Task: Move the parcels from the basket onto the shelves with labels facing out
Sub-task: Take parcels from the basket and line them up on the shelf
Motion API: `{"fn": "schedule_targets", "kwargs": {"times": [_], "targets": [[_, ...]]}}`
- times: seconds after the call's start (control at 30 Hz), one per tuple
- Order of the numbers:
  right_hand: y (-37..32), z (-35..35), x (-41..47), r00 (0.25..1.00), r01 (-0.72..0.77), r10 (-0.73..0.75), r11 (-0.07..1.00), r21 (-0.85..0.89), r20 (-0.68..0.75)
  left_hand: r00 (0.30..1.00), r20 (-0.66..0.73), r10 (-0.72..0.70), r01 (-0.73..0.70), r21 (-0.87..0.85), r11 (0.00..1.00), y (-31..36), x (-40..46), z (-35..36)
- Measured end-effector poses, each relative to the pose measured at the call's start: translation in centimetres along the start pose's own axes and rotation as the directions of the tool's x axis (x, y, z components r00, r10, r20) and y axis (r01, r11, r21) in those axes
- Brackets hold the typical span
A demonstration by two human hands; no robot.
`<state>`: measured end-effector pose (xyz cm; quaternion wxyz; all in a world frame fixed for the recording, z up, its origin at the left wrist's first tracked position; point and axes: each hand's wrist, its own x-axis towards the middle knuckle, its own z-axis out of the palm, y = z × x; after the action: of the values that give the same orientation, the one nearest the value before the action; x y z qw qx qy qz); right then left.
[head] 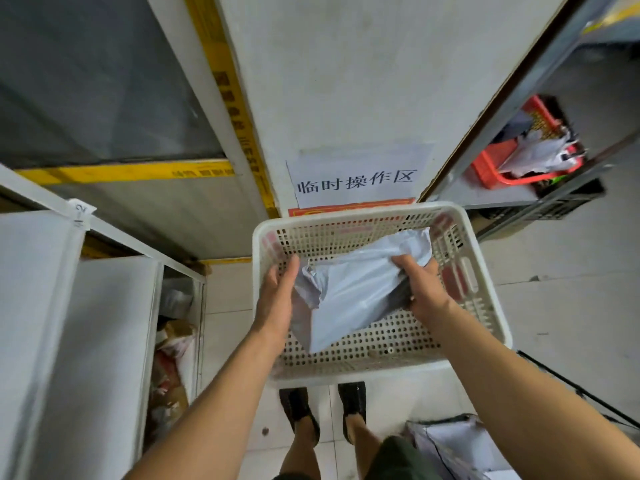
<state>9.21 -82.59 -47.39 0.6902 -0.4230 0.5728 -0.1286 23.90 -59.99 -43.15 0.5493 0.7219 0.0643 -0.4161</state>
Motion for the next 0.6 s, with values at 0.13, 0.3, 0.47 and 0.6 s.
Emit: {"fn": "schedule_targets", "kwargs": {"times": [0.13, 0.3, 0.47, 0.6], "targets": [[-1.5, -0.2, -1.0, 0.986, -0.034, 0.018, 0.995, 0.095, 0.167, 0.820, 0.374, -0.434, 0.475, -0.020, 0.880, 2.4, 0.1, -1.6], [-2.7, 0.8, -1.8, 0.975, -0.045, -0.014, 0.965, 0.257, 0.223, 0.753, 0.486, -0.443, 0.528, -0.047, 0.848, 2.8, -1.5, -2.1], [-2.5, 0.8, -2.7, 0.948, -0.051, -0.035, 0.964, 0.260, 0.315, 0.719, 0.614, -0.328, 0.526, -0.172, 0.833, 3.1, -3.0, -1.2], [-2.7, 0.9, -4.0, 0.965, 0.079, -0.091, 0.995, 0.057, 0.246, 0.760, 0.607, -0.230, 0.424, -0.196, 0.884, 2.1, -2.3, -0.7]]}}
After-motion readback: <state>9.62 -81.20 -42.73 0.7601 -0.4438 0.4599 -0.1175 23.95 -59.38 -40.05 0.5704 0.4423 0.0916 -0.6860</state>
